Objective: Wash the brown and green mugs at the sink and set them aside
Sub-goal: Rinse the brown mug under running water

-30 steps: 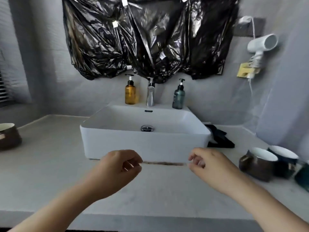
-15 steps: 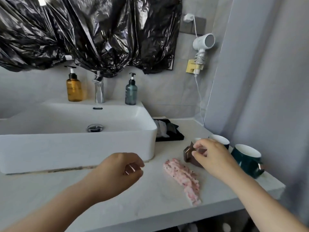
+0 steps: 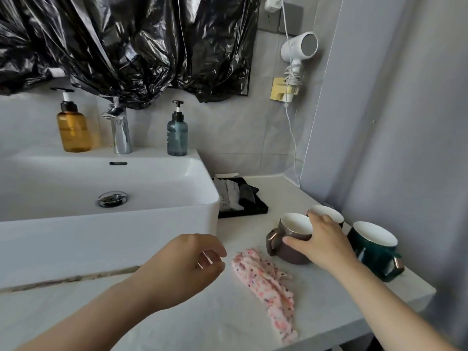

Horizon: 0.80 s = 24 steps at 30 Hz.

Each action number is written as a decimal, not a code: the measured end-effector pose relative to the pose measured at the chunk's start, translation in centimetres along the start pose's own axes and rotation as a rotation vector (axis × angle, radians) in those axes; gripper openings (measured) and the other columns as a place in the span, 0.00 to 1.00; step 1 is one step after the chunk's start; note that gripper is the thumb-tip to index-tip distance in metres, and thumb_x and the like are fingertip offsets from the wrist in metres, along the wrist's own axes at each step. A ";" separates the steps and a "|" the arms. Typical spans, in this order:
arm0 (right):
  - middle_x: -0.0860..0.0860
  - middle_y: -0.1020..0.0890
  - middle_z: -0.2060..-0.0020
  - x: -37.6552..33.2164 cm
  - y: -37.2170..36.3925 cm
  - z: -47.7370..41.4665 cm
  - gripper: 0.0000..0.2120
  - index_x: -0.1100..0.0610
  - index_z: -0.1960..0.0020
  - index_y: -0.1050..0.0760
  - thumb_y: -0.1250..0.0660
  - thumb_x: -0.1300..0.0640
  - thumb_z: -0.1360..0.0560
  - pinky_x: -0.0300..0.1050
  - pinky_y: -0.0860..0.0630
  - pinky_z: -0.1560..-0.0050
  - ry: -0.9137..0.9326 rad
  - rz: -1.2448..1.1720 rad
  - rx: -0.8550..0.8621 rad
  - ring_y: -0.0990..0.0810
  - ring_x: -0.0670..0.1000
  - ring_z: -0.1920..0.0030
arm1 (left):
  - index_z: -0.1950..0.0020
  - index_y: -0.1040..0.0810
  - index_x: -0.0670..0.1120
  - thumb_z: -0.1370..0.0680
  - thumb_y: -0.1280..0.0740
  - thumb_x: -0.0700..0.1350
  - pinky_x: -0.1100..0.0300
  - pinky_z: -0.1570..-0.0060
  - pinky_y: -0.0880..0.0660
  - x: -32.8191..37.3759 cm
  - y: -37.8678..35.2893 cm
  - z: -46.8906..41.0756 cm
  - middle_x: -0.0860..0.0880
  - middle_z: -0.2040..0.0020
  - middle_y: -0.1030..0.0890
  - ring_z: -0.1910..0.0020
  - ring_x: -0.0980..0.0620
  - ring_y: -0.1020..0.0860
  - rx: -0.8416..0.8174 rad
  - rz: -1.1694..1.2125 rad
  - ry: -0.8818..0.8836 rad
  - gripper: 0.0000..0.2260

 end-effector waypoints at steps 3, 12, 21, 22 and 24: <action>0.50 0.28 0.49 0.2 -0.4 -0.2 0.31 0.54 0.49 0.29 0.29 0.31 0.39 0.46 0.33 0.59 -0.030 -0.052 -0.012 0.28 0.52 0.48 | 0.51 0.22 0.59 0.22 0.34 0.48 0.70 0.56 0.26 -0.5 -0.1 -0.3 0.60 0.55 0.18 0.54 0.64 0.22 -0.011 0.003 0.011 0.05; 0.43 0.27 0.51 -1.2 0.3 2.2 0.36 0.49 0.45 0.34 0.26 0.32 0.42 0.48 0.26 0.55 -0.067 -0.210 -0.024 0.26 0.50 0.49 | 0.50 0.21 0.59 0.22 0.34 0.49 0.71 0.56 0.26 -1.2 0.1 -0.8 0.60 0.55 0.18 0.54 0.64 0.21 -0.028 0.037 0.026 0.04; 0.36 0.27 0.45 -10.4 5.0 3.8 0.37 0.41 0.39 0.34 0.22 0.36 0.44 0.39 0.31 0.51 0.284 -0.417 0.132 0.29 0.41 0.46 | 0.42 0.25 0.62 0.22 0.33 0.55 0.61 0.55 0.21 -1.8 3.8 -0.2 0.62 0.52 0.18 0.57 0.58 0.18 0.083 0.258 0.057 0.10; 0.36 0.27 0.45 -11.6 5.2 3.9 0.37 0.39 0.40 0.33 0.23 0.35 0.44 0.39 0.29 0.50 0.316 -0.443 0.127 0.28 0.40 0.45 | 0.41 0.25 0.62 0.22 0.33 0.55 0.58 0.54 0.20 -2.0 4.5 0.1 0.61 0.51 0.18 0.57 0.56 0.18 0.097 0.307 0.059 0.10; 0.35 0.26 0.44 -13.9 5.4 4.1 0.36 0.38 0.40 0.32 0.23 0.35 0.44 0.39 0.27 0.49 0.366 -0.495 0.108 0.27 0.39 0.44 | 0.43 0.22 0.63 0.22 0.33 0.53 0.51 0.52 0.19 -2.7 5.9 0.8 0.56 0.51 0.17 0.56 0.54 0.17 0.112 0.398 0.063 0.09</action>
Point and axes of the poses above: each hand's wrist, its own z-axis away from the middle knuckle, its own y-axis out of the back of the hand, x = y × z, the point moved 5 cm from there along -z, towards the middle knuckle
